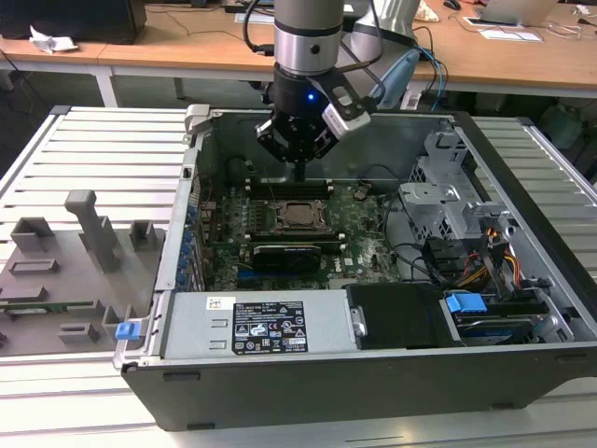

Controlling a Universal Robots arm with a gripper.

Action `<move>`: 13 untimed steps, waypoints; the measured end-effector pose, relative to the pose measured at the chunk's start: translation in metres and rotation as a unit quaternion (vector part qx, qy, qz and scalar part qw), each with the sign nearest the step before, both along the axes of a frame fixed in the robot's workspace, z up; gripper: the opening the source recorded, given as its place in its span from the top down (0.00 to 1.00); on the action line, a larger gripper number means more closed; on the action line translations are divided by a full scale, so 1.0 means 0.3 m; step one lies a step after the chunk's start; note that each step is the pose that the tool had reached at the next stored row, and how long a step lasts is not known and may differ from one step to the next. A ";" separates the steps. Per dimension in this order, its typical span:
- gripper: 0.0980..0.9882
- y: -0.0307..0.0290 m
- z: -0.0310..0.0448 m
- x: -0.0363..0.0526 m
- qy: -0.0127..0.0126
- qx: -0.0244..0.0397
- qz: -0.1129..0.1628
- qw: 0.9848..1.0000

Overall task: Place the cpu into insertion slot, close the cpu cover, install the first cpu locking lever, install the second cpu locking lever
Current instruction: 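Install the first cpu locking lever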

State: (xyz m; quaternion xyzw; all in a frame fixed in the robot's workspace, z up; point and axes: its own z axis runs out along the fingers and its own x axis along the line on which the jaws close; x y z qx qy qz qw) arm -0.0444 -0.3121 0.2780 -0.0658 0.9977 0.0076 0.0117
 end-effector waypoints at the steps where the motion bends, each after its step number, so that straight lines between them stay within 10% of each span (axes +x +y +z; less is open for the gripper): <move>1: 0.99 0.000 0.000 0.000 0.000 0.000 0.000 1.000; 13: 0.99 0.000 -0.010 -0.007 0.000 0.000 0.000 1.000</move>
